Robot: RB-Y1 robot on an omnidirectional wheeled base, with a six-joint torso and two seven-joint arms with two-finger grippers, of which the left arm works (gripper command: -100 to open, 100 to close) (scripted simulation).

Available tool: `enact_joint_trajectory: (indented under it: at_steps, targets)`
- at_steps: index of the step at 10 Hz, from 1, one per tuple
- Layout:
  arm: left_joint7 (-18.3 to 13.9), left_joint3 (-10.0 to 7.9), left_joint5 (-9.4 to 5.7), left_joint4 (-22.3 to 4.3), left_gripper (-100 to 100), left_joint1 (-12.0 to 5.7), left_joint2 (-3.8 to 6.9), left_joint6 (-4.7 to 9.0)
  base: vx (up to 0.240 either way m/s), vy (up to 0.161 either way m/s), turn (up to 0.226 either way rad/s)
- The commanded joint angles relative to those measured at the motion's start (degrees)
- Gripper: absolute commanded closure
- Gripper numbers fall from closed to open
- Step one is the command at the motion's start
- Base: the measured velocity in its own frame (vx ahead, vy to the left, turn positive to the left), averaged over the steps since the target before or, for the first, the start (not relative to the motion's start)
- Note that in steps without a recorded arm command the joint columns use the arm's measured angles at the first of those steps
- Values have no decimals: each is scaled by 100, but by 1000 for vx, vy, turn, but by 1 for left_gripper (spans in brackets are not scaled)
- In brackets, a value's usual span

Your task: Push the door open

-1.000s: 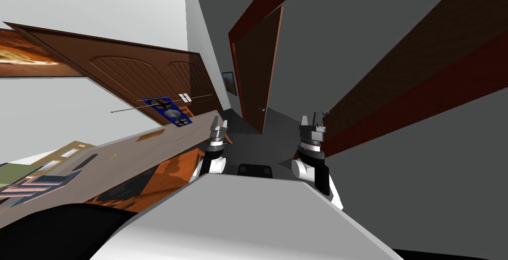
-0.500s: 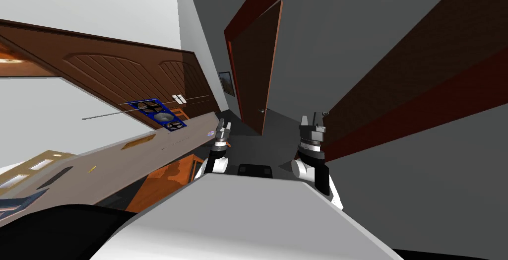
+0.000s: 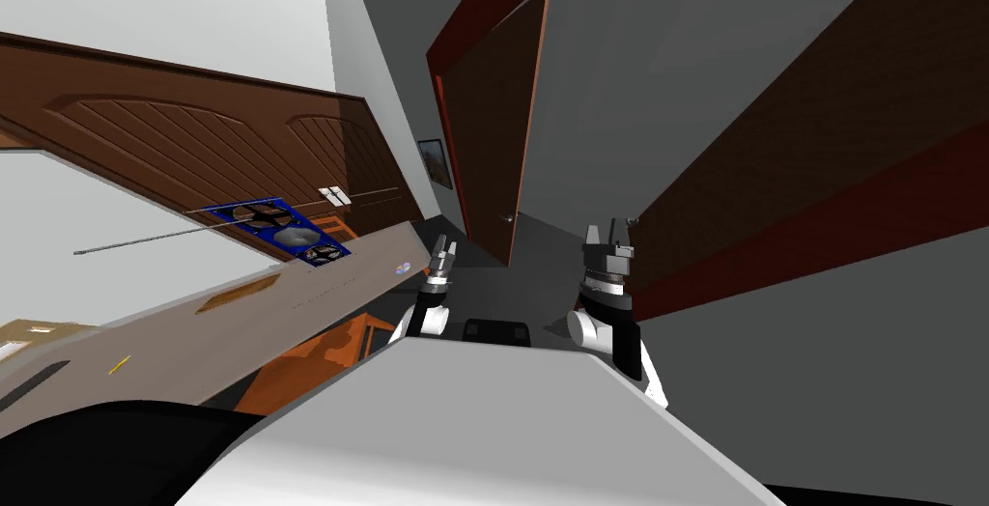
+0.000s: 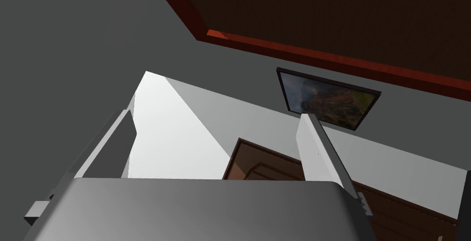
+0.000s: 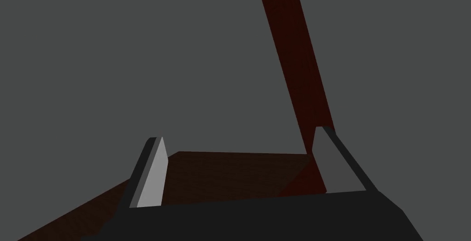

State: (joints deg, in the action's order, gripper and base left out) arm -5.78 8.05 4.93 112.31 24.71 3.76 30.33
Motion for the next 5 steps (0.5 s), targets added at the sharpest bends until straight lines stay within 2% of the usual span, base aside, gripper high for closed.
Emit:
enact_joint_trajectory:
  at_steps: [1, 5]
  targets:
    - [5, 46, -4, -219, -100, -74, 23, 51, 89, 26, -77]
    - [9, 160, -17, -745, -100, -264, 77, 153, 96, 31, -76]
